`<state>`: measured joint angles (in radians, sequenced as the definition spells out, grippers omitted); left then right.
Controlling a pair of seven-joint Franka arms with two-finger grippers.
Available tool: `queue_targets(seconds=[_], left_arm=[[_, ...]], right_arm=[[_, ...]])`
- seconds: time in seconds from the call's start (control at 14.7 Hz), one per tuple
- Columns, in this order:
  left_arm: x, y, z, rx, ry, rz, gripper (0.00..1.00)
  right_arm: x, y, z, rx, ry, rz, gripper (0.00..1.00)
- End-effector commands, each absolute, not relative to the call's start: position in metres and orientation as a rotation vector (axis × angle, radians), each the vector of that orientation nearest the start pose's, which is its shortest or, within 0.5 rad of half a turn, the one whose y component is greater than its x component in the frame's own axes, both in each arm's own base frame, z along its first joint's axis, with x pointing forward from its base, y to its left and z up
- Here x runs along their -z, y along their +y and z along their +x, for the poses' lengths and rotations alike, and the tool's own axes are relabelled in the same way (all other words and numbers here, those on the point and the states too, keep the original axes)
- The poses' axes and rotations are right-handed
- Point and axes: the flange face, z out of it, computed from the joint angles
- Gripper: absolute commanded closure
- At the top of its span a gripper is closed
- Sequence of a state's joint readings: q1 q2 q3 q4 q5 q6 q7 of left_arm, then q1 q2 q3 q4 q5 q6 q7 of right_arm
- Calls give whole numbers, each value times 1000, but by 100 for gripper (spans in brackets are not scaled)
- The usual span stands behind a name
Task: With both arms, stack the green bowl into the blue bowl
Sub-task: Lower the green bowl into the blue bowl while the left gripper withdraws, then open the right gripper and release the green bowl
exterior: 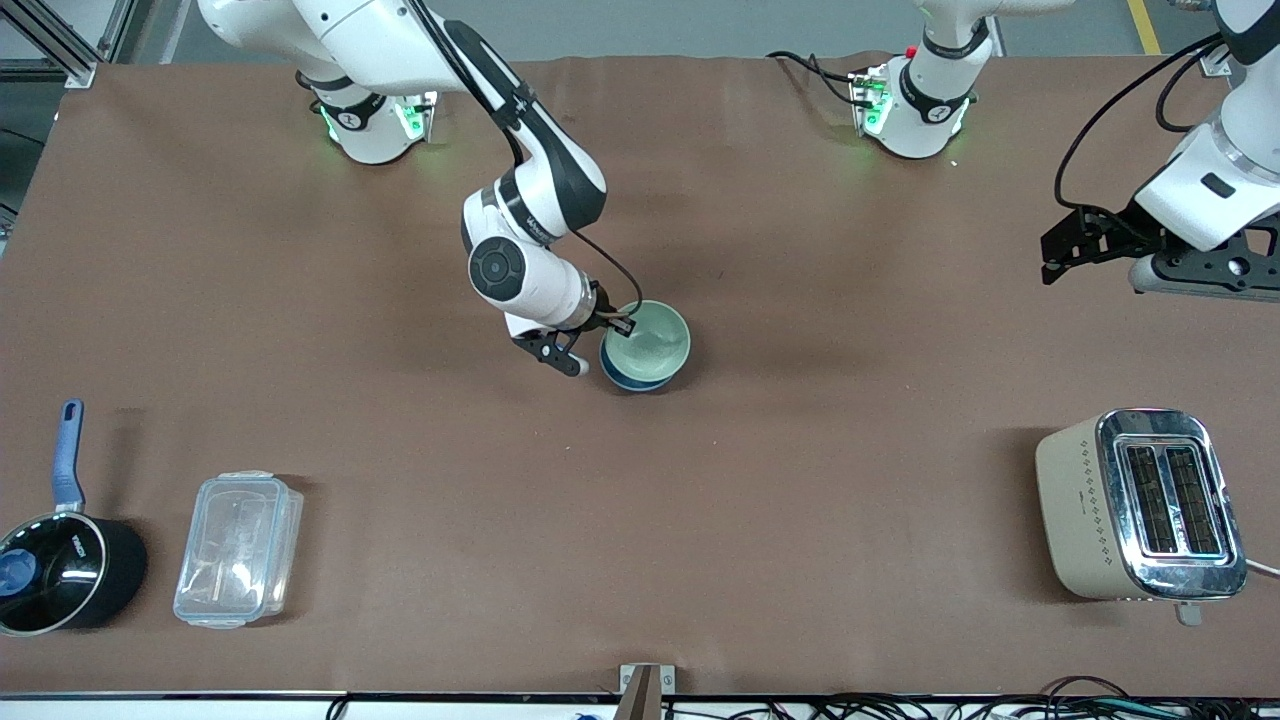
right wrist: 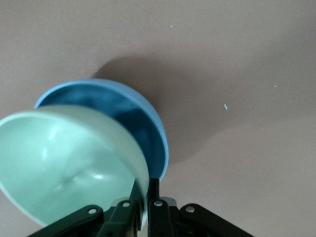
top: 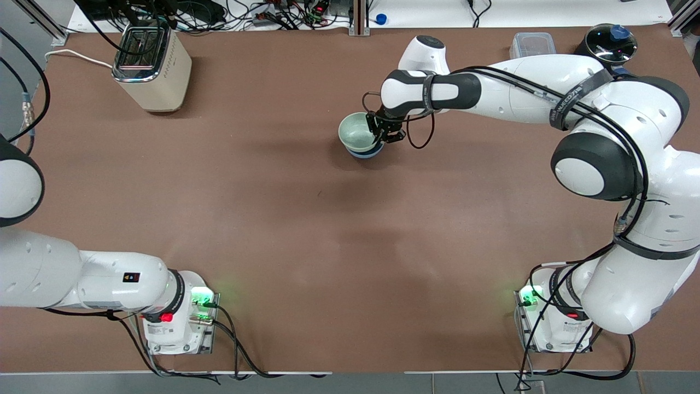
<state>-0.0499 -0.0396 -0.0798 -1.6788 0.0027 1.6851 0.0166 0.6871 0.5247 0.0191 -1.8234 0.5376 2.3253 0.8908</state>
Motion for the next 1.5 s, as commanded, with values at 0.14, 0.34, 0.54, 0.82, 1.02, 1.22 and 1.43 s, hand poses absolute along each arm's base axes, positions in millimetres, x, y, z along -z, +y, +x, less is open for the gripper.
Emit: queue_targets(seconds=[0.14,0.34,0.54,0.82,1.02,1.22,1.43], left_arm=[[-612,-78,541,93,228,-3141,0],[-609,-76,549,94,219,-3133,0],[-614,-70,546,94,200,-3135,0],[-620,-69,543,67,195,-3135,0],[-619,-69,542,58,195,-3135,0],[-621,-75,542,63,212,-3132,0],[-621,-76,541,58,216,-3131,0]], right_arm=[[-249,418,500,-410,813,-2714,93],[-250,414,503,-411,808,-2717,77],[-249,406,505,-409,754,-2731,44],[-294,390,515,-364,740,-2715,5],[-353,347,540,-194,689,-2767,0],[-401,271,566,-71,537,-2851,0],[-423,188,572,29,576,-2876,0]])
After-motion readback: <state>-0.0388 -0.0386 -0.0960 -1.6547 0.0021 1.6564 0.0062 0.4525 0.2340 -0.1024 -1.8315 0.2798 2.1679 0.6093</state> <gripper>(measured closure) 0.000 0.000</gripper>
